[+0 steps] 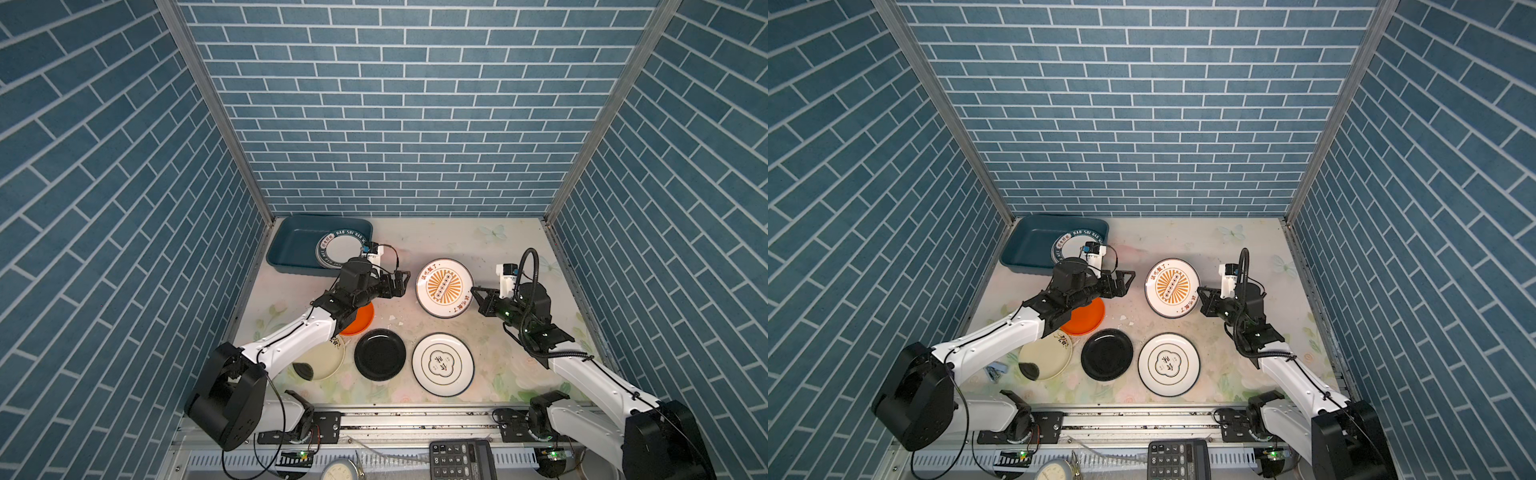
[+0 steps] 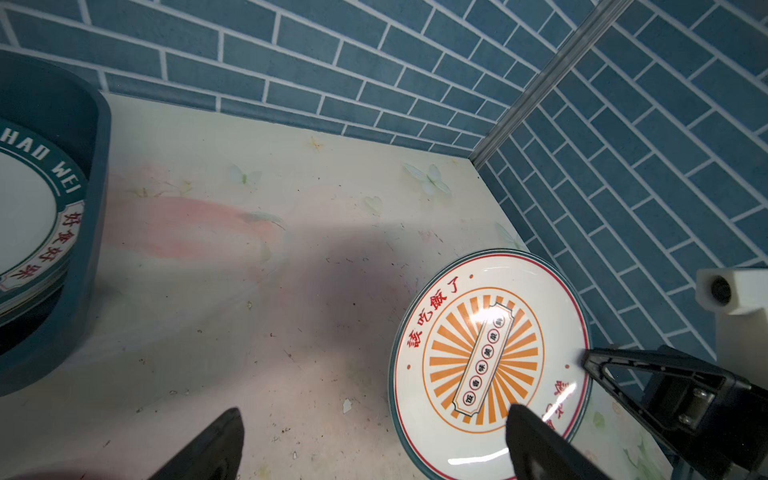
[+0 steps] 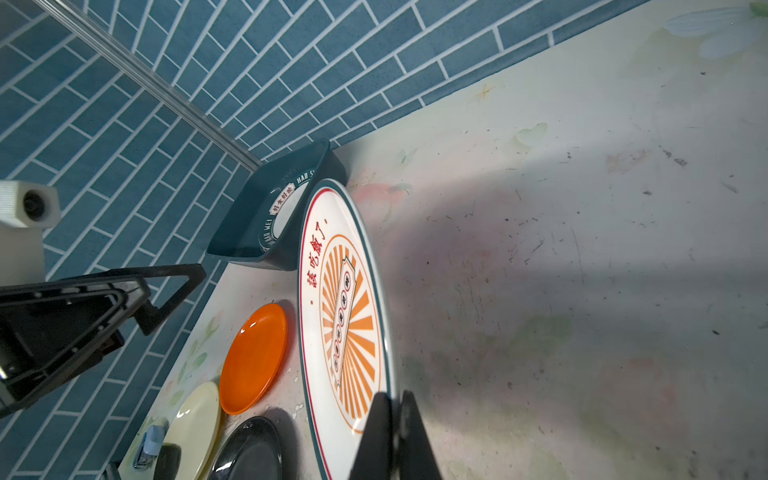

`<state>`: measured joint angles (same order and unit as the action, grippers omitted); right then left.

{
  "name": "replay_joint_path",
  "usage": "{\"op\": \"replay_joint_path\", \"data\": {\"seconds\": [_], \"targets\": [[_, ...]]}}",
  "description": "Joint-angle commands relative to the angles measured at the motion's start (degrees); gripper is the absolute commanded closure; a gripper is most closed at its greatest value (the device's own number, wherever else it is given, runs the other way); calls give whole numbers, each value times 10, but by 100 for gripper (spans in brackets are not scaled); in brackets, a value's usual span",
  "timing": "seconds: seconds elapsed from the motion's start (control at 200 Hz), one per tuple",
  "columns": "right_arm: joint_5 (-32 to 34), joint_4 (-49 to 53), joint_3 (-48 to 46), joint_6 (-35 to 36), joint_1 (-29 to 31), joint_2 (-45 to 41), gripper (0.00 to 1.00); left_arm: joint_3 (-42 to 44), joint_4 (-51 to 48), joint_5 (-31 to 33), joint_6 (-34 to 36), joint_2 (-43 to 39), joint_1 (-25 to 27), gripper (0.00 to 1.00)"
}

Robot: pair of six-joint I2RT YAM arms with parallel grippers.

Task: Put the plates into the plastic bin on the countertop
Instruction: 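Move the left gripper to the sunburst plate rim while the right holds it upright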

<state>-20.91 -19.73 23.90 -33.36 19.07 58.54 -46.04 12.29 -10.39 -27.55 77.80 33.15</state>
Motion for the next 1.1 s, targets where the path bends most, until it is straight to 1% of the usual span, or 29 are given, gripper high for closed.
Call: {"op": "replay_joint_path", "data": {"seconds": [0.0, 0.225, 0.425, 0.565, 0.925, 1.035, 1.095], "targets": [[-30, -90, -8, -23, -4, 0, 100, -12, 6, -13, 12, 16, 8, 0], [-37, -138, -28, -39, -12, 11, 100, -17, 19, -29, 10, 46, 9, 0], [-30, -193, -52, -42, -19, 21, 100, -36, 32, -67, 12, 86, 9, 1], [-37, -212, -56, -52, -23, 30, 100, -36, 48, -70, 7, 101, 9, 0], [-79, -325, -79, -106, -40, 68, 100, -36, 65, -79, 7, 115, 9, 0], [-88, -340, -78, -116, -43, 78, 100, -37, 71, -80, 2, 120, 9, 7], [-91, -350, -80, -120, -43, 82, 100, -36, 83, -89, -4, 125, 9, 15]]}}
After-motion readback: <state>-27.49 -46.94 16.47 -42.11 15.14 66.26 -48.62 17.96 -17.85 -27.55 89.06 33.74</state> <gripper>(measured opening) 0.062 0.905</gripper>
